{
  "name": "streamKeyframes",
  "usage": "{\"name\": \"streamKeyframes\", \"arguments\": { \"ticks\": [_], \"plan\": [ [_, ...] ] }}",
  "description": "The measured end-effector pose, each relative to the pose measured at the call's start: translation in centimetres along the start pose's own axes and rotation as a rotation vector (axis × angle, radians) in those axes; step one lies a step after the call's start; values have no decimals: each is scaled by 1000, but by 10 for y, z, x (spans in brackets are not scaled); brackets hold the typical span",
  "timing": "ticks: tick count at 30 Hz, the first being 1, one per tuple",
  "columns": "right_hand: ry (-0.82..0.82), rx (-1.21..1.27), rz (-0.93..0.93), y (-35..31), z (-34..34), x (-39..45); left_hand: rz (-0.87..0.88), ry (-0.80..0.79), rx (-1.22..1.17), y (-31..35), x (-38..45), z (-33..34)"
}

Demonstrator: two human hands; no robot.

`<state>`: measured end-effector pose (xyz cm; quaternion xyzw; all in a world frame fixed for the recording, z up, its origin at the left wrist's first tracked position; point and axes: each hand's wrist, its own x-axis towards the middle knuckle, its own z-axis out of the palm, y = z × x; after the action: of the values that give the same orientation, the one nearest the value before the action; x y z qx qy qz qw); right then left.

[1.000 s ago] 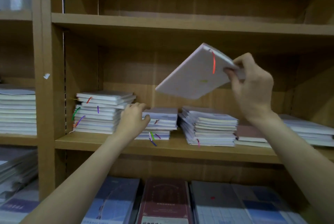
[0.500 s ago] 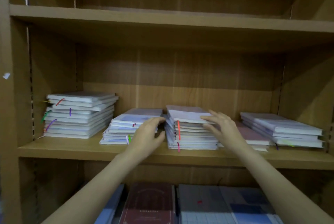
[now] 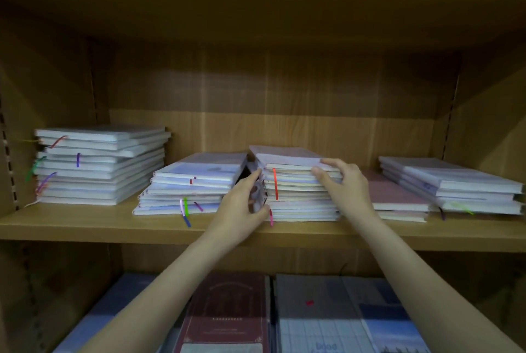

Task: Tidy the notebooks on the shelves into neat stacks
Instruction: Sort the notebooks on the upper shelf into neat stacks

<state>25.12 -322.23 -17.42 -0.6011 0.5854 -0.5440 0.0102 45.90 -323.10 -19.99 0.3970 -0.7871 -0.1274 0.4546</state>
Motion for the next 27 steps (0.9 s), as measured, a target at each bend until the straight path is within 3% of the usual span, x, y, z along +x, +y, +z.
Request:
{"name": "streamKeyframes", "arguments": {
  "ticks": [10, 13, 16, 24, 27],
  "plan": [
    [12, -78, -73, -2, 3, -18, 30, -26, 23, 1, -11, -4],
    [99, -208, -318, -1, 4, -33, 41, -25, 7, -2, -20, -13],
    [58, -403, -503, 4, 13, -46, -10, -13, -35, -8, -24, -23],
    [6, -287, -391, 4, 4, -54, -159, -95, 25, 2, -15, -22],
    [53, -301, -150, 16, -26, -48, -187, -114, 60, 2, -11, -22]
  ]
}}
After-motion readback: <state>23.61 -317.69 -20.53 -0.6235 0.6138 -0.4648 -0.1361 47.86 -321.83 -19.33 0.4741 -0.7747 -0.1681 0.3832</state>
